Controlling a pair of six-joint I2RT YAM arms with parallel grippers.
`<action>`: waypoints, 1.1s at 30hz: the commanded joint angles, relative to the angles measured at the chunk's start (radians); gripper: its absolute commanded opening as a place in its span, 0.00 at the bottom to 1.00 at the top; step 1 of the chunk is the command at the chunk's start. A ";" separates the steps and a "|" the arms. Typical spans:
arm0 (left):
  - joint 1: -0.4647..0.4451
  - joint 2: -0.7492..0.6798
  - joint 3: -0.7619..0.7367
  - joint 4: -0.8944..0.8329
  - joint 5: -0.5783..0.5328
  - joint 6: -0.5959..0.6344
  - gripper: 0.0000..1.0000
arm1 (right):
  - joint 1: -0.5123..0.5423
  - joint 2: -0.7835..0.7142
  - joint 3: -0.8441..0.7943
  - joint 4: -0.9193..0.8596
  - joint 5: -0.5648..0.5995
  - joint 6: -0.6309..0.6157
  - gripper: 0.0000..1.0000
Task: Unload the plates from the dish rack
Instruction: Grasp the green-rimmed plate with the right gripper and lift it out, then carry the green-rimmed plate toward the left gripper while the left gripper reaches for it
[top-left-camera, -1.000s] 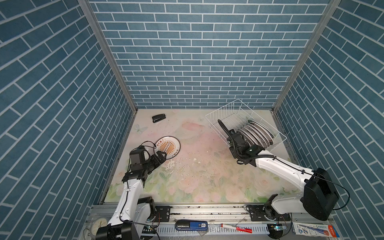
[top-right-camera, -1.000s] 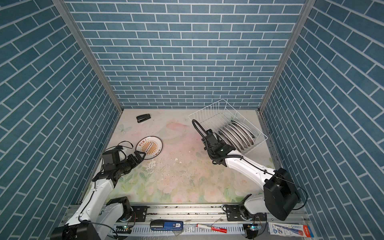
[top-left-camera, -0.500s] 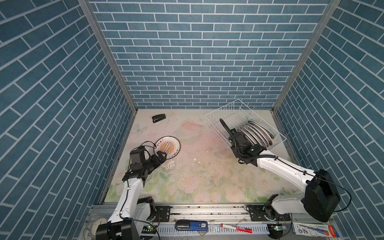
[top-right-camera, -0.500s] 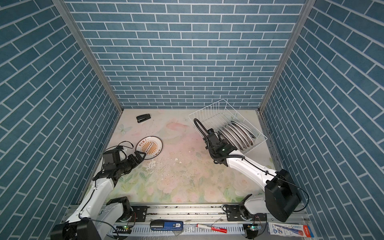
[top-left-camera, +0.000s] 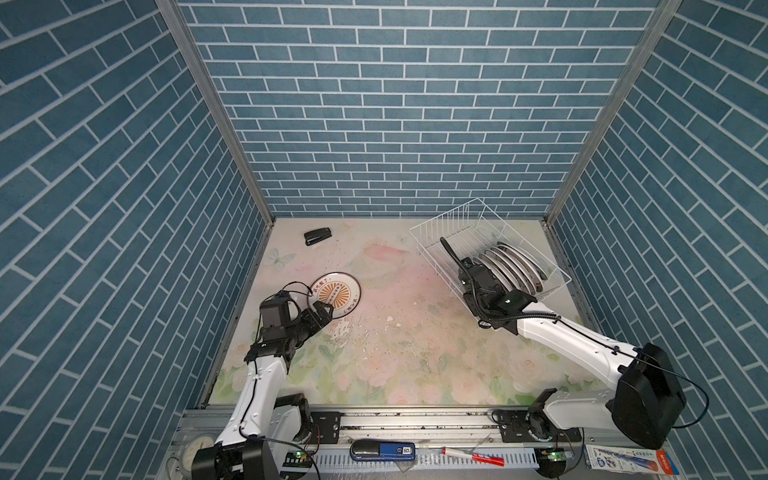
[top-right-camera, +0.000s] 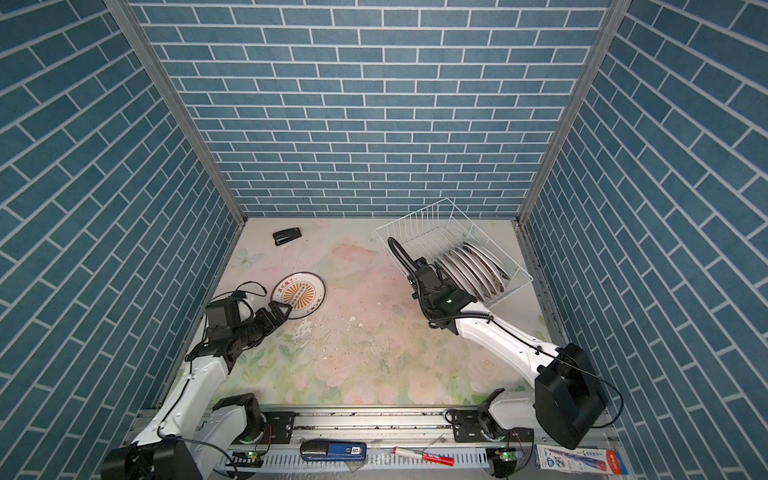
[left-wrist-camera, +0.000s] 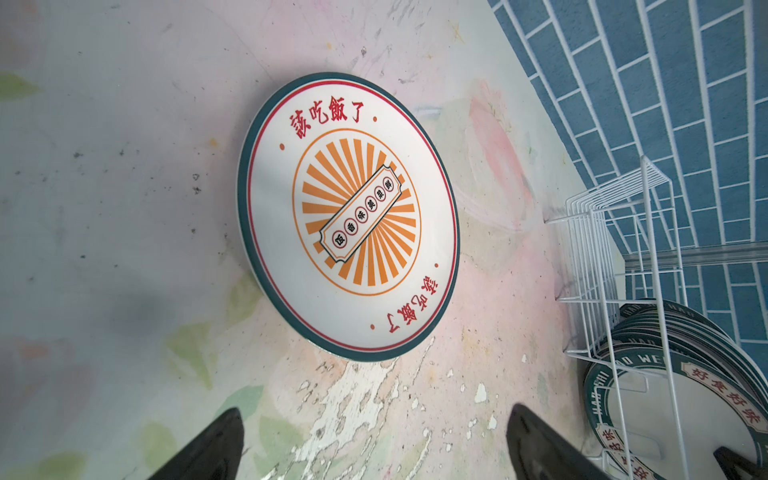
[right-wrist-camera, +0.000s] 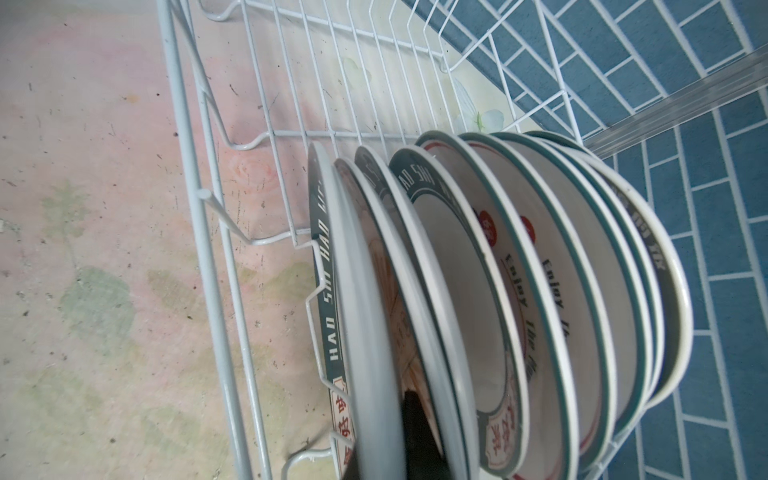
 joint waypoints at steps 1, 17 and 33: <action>-0.005 0.000 -0.012 0.025 -0.017 0.002 0.99 | 0.012 -0.065 0.016 0.046 -0.013 -0.003 0.00; -0.005 0.044 -0.011 0.078 0.026 -0.012 0.99 | 0.014 -0.325 -0.004 0.221 -0.171 -0.067 0.00; -0.135 0.000 -0.036 0.292 0.151 -0.043 0.99 | 0.014 -0.223 -0.160 0.733 -0.532 0.291 0.00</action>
